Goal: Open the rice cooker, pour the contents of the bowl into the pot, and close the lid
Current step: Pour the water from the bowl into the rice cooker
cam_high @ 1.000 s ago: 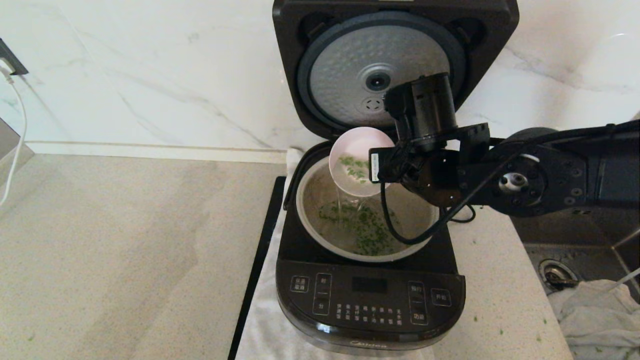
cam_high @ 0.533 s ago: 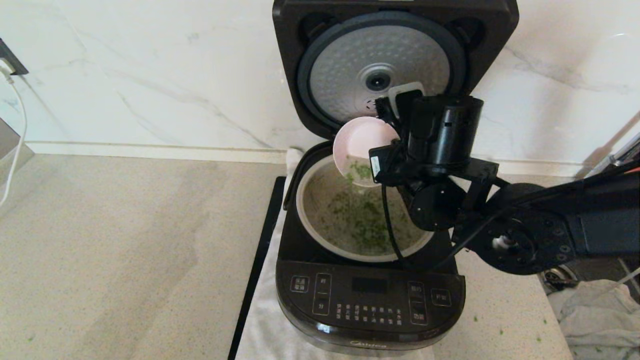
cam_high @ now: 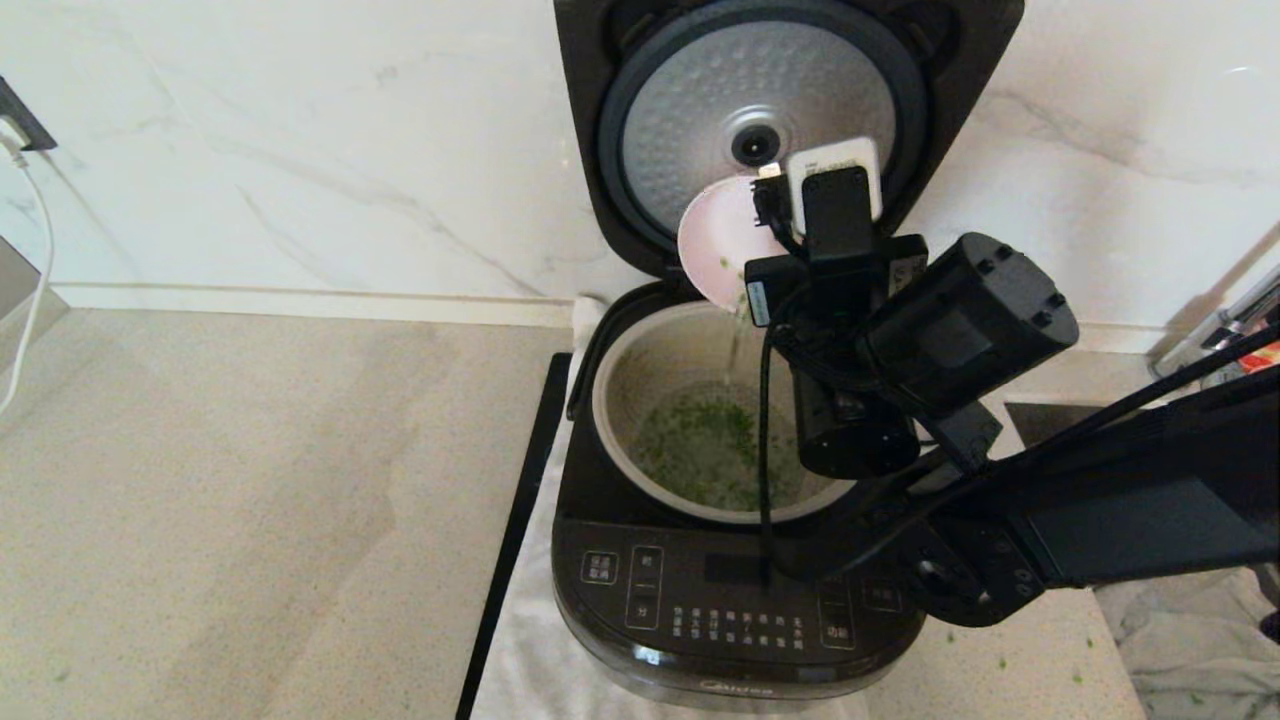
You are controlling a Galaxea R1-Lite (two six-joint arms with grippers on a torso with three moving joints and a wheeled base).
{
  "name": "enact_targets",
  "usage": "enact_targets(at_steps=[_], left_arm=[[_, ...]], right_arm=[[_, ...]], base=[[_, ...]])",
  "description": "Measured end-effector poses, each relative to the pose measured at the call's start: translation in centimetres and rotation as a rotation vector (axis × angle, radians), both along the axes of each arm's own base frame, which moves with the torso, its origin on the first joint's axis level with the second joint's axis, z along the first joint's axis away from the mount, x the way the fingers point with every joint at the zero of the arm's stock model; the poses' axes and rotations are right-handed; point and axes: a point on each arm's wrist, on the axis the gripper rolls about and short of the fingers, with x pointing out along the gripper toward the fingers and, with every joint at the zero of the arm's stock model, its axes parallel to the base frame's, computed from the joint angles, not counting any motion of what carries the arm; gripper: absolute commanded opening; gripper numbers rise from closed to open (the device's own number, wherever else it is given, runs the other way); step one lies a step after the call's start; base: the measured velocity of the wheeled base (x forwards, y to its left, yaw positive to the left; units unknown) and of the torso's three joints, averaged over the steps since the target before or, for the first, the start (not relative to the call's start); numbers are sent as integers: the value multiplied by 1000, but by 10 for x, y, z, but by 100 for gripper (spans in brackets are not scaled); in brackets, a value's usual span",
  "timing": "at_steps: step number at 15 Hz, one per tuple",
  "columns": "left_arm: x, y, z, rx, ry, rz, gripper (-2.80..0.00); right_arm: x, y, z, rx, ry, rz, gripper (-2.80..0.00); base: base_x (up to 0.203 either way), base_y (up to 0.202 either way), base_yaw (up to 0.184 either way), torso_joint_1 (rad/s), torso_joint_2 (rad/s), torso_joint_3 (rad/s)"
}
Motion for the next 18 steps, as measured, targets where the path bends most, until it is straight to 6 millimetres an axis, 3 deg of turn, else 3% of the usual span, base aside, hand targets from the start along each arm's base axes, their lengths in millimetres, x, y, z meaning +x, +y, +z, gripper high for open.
enact_targets(at_steps=[10, 18], left_arm=[[0, 0, 0, 0, 0, 0, -280], [0, 0, 0, 0, 0, 0, -280]], right_arm=[[-24, 16, -4, -24, 29, 68, -280], [-39, 8, 12, 8, 210, 144, -280]], base=[[0, 0, 0, 0, 0, 0], [0, 0, 0, 0, 0, 0]])
